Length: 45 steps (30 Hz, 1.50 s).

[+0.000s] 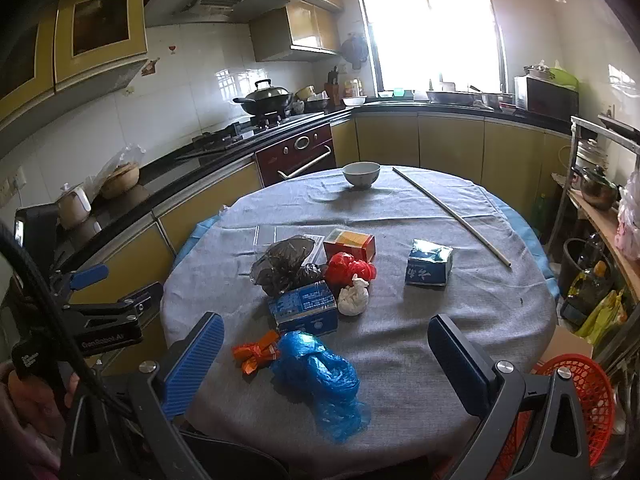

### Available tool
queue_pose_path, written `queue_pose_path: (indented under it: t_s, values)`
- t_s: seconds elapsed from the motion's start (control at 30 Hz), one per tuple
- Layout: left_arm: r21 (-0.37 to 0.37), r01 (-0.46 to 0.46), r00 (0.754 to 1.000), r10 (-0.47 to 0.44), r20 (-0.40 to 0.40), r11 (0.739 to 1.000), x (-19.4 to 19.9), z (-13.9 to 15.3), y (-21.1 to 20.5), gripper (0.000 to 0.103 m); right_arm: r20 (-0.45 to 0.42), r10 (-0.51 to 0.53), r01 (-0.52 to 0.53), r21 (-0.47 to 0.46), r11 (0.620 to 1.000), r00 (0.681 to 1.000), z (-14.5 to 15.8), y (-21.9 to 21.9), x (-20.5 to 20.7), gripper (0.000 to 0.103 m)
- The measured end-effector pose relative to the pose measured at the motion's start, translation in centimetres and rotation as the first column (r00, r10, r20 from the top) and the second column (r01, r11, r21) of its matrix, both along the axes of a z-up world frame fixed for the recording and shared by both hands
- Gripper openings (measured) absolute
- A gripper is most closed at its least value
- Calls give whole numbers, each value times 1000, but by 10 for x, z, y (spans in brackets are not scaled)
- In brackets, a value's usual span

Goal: Collect trash
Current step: 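Move both tools toward the trash items on the table, then grasp the blue plastic bag with the right tool while the left tool approaches the orange bundle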

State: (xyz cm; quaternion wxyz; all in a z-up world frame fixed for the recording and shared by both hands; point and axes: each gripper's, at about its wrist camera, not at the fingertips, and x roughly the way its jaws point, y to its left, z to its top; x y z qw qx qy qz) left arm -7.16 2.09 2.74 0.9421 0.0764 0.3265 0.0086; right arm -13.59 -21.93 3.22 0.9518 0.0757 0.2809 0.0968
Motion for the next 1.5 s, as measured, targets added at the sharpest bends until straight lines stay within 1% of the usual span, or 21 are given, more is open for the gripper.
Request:
queue_pose_path:
  t_s: [0.07,0.37,0.53,0.6,0.7,0.83,0.9,0.97,1.1,1.13,1.17,1.23,1.27,1.33,1.43,1.5]
  values:
    - [-1,-1,1000,1,-1,1000,0,0,1,103,-7,2,-2,-10,1000,1000,0,2,0,103]
    - [-4,-5,1000,5,-12,1000,4,-4,6,103,-8,12,-12,11,1000,1000,-3,9,7,103]
    - [-12,-3,999,3,-41,1000,11,-11,9,103,-33,14,-14,7,1000,999,-9,11,13,103]
    - [-27,7,998,-9,-69,1000,16,-17,11,103,-48,17,-17,5,1000,999,-13,12,17,103]
    - [-73,13,989,-24,-146,997,27,-35,19,103,-94,24,-24,-4,1000,995,-27,13,27,103]
    - [-99,2,969,-27,-247,995,40,-63,29,103,-185,65,-58,42,997,981,-54,14,45,103]
    - [-107,-1,958,-29,-284,994,44,-74,31,103,-195,92,-79,72,994,976,-67,18,54,101]
    - [-125,5,947,-44,-318,992,47,-83,32,103,-218,109,-99,55,994,970,-79,24,64,96]
    - [-181,58,928,-120,-353,982,52,-91,25,103,-268,126,-130,4,992,955,-102,31,86,90]
    - [-189,73,923,-139,-358,979,52,-94,22,103,-288,135,-141,-1,990,948,-106,31,89,86]
    - [-194,86,920,-152,-362,977,53,-95,19,103,-305,142,-152,-9,988,942,-114,33,94,80]
    - [-196,106,914,-173,-367,975,54,-96,14,103,-330,175,-180,17,984,928,-124,32,99,74]
    - [-197,115,910,-183,-372,974,55,-97,12,103,-331,199,-193,51,980,922,-128,30,101,72]
    - [-199,129,902,-198,-383,971,58,-100,10,103,-341,219,-205,78,976,914,-134,30,104,69]
    - [-200,139,895,-210,-394,970,63,-102,6,103,-385,267,-240,118,964,884,-145,34,104,62]
    - [-205,144,891,-217,-398,968,65,-104,5,103,-381,278,-251,119,961,882,-149,37,101,59]
